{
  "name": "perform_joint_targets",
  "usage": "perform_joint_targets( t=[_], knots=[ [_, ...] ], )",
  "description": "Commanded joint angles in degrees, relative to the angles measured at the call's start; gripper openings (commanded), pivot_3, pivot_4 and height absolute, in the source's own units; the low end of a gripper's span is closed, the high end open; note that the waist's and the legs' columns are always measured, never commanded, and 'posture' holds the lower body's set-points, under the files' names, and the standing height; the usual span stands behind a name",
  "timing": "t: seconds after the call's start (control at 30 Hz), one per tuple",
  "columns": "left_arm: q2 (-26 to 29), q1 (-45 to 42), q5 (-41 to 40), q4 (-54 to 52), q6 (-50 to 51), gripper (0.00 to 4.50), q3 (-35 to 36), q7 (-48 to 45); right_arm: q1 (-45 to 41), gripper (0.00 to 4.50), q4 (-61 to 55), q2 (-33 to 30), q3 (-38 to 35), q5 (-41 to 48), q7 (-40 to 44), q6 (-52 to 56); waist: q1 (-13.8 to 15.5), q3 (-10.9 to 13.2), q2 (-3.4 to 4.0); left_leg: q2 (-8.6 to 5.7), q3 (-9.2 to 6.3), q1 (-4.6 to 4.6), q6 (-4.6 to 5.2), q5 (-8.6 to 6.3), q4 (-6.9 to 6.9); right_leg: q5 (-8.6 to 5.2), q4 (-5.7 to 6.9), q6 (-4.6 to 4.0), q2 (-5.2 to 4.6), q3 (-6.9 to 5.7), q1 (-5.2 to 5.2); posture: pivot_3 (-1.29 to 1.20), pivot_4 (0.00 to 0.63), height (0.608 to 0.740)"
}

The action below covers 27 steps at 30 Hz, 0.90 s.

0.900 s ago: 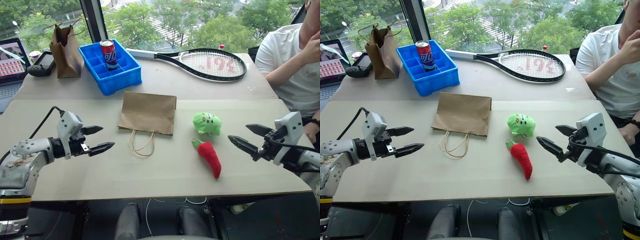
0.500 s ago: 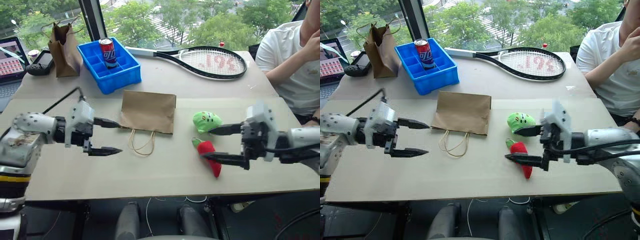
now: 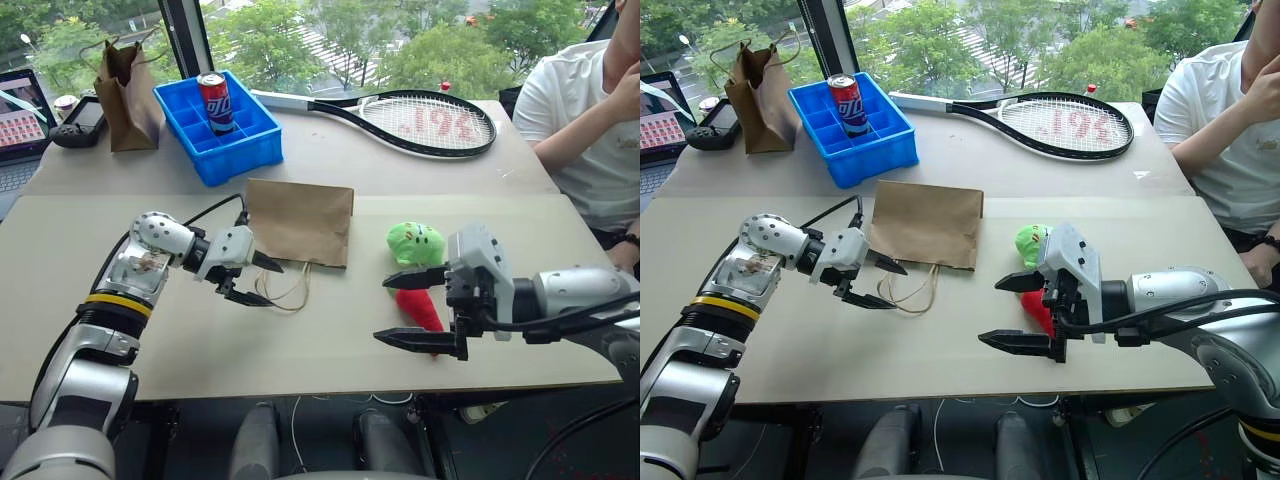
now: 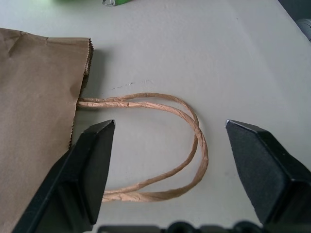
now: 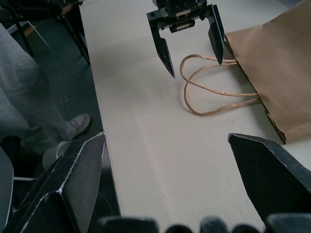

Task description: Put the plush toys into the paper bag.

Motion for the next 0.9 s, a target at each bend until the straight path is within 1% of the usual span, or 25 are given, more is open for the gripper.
perform_joint_targets(
  t=[0.03, 0.07, 0.13, 0.17, 0.2, 0.33, 0.4, 0.53, 0.67, 0.77, 0.83, 0.87, 0.9],
  knots=[
    [-0.1, -2.5, 0.1, 3.2, -4.3, 2.02, -1.5, -1.3, 0.9, 4.5, -1.8, -0.3, -3.1, 1.5, -1.6, 0.1, 0.0, 0.0, 0.0, 0.0, -0.02, 0.0, 0.0, 0.0, 0.0, 0.0, 0.03, 0.01, 0.0, 0.0, 0.0, 0.0, 0.15, 0.74],
    [-0.3, -3.1, -0.2, 4.1, -4.8, 1.69, -1.8, -1.3, 1.4, 4.5, -1.8, -0.4, -3.1, 1.3, -1.8, -0.1, 0.1, 0.0, 0.0, 0.0, -0.03, 0.0, 0.0, 0.0, 0.01, 0.0, 0.06, 0.02, 0.0, -0.01, 0.0, 0.0, 0.15, 0.74],
    [-0.3, -4.0, -1.0, 5.2, -5.5, 0.79, -2.4, -1.3, 2.0, 4.5, -2.0, -0.4, -3.2, 1.3, -2.3, -0.4, 0.2, 0.0, -0.01, -0.01, -0.04, 0.0, 0.01, 0.01, 0.08, 0.0, 0.08, 0.01, 0.0, -0.01, 0.01, 0.0, 0.15, 0.74],
    [-0.2, -4.3, -1.4, 5.6, -5.6, 0.56, -2.7, -1.3, 2.2, 4.5, -2.1, -0.4, -3.2, 1.3, -2.6, -0.5, 0.3, 0.0, -0.01, -0.01, -0.04, -0.01, 0.01, 0.01, 0.1, 0.0, 0.09, 0.02, 0.0, -0.01, 0.02, 0.0, 0.15, 0.74],
    [0.1, -4.6, -2.2, 5.5, -5.3, 0.04, -2.9, -1.3, 2.4, 4.5, -2.0, -0.2, -3.2, 1.2, -2.8, -0.6, 0.4, 0.0, -0.01, -0.01, -0.04, -0.01, 0.01, 0.01, 0.12, -0.02, 0.1, -0.01, -0.01, -0.01, 0.04, 0.0, 0.15, 0.74],
    [1.8, -5.1, -7.1, 2.6, -0.3, 0.01, -3.0, -1.3, 2.6, 4.5, -1.7, 0.1, -2.9, 0.8, -3.1, -1.1, 0.4, 0.0, -0.01, -0.02, -0.05, 0.0, 0.01, 0.01, 0.25, -0.06, 0.34, 0.03, -0.01, 0.0, 0.01, 0.0, 0.15, 0.74],
    [2.6, -5.6, -11.3, -1.3, 7.2, 0.01, -0.8, -1.3, 2.6, 4.5, -1.2, 0.3, -2.6, 0.1, -3.0, -1.5, 0.3, 0.0, -0.01, -0.01, -0.09, 0.01, 0.01, 0.01, 0.26, -0.09, 0.45, 0.04, 0.0, -0.01, -0.02, 0.0, 0.15, 0.74],
    [3.2, -6.4, -17.1, -10.0, 24.8, 0.01, 4.3, 0.4, 2.2, 4.5, -0.6, 1.1, -1.3, -2.0, -3.0, -2.9, 0.2, 0.0, -0.01, -0.01, -0.16, 0.02, 0.02, 0.02, 0.29, -0.13, 0.54, -0.02, 0.02, -0.03, -0.01, 0.0, 0.15, 0.74],
    [5.0, -6.9, -19.6, -23.5, 44.1, 0.01, 5.8, 8.2, 2.4, 4.5, -0.2, 4.2, 1.8, -5.2, -4.7, -4.0, 0.0, 0.0, -0.01, -0.03, -0.24, 0.03, 0.02, 0.02, 0.31, -0.15, 0.59, 0.2, 0.04, -0.03, 0.02, 0.0, 0.15, 0.74],
    [3.6, -9.7, -25.0, -30.0, 61.0, 0.01, 8.5, 15.7, 1.9, 4.5, 0.5, 7.8, 5.2, -8.9, -7.5, -5.2, -0.1, 0.0, -0.01, -0.07, -0.34, 0.03, 0.02, 0.03, 0.31, -0.18, 0.68, 0.25, 0.08, -0.03, 0.04, 0.0, 0.15, 0.74],
    [2.6, -11.1, -27.3, -32.3, 67.6, 0.0, 9.8, 19.2, 1.1, 3.98, 2.3, 11.6, 8.0, -14.5, -11.9, -7.4, -0.1, 0.0, -0.01, -0.06, -0.45, 0.02, 0.02, 0.04, 0.34, -0.32, 0.72, 0.46, 0.16, -0.03, 0.04, 0.0, 0.15, 0.74],
    [2.0, -11.5, -28.2, -33.1, 70.0, 0.0, 10.4, 20.6, 0.8, 3.79, 3.0, 13.2, 9.0, -16.3, -13.3, -8.0, -0.2, 0.0, -0.01, -0.07, -0.48, 0.03, 0.03, 0.05, 0.34, -0.34, 0.72, 0.48, 0.18, -0.02, 0.04, 0.0, 0.15, 0.74],
    [1.4, -12.0, -29.0, -33.6, 72.0, 0.0, 11.1, 22.0, 0.7, 3.5, 3.6, 14.7, 10.1, -17.7, -14.1, -8.5, -0.3, 0.0, -0.01, -0.06, -0.52, 0.04, 0.04, 0.06, 0.34, -0.34, 0.75, 0.49, 0.23, -0.02, 0.05, 0.0, 0.15, 0.74]
  ],
)
